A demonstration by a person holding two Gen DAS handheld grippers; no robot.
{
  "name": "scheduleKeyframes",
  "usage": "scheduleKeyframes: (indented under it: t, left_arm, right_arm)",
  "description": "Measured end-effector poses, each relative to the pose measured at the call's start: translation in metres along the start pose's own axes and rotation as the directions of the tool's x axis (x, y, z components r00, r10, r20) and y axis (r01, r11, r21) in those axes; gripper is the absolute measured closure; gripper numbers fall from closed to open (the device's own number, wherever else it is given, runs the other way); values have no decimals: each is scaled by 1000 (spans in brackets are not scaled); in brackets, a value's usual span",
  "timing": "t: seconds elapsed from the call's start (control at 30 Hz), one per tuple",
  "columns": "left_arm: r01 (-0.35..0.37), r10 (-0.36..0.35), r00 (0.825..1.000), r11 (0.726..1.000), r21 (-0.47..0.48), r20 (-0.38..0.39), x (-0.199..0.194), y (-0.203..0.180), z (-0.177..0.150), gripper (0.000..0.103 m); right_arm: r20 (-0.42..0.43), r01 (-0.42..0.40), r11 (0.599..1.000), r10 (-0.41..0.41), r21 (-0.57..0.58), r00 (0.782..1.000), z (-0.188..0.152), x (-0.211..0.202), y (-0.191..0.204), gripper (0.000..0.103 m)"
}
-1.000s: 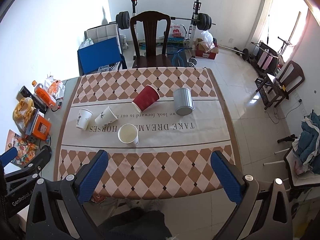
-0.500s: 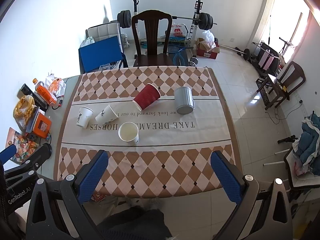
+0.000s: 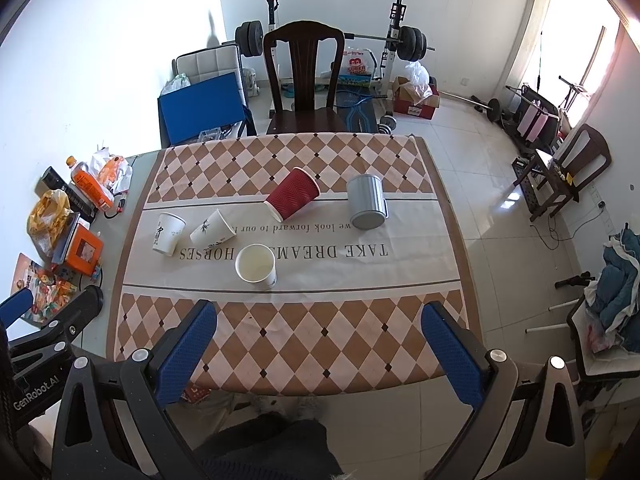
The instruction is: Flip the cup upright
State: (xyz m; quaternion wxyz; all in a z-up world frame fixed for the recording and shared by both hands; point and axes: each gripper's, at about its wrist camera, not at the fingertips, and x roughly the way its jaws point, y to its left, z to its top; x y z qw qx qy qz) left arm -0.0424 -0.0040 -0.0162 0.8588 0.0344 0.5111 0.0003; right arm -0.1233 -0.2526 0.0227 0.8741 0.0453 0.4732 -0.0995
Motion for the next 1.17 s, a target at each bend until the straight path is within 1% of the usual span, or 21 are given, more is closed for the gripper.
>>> scheduleKeyframes:
  t: [0.9, 1.17]
  left_arm:
    - [-1, 1, 1000, 1000, -8, 2, -1, 0, 2, 0]
    - [8, -8, 1000, 1000, -6, 9, -3, -1, 1, 0]
  right_arm:
    - [0, -2, 1000, 2, -3, 1000, -1, 2, 2, 0]
    - [0, -1, 1000, 1, -3, 1000, -2, 2, 2, 0]
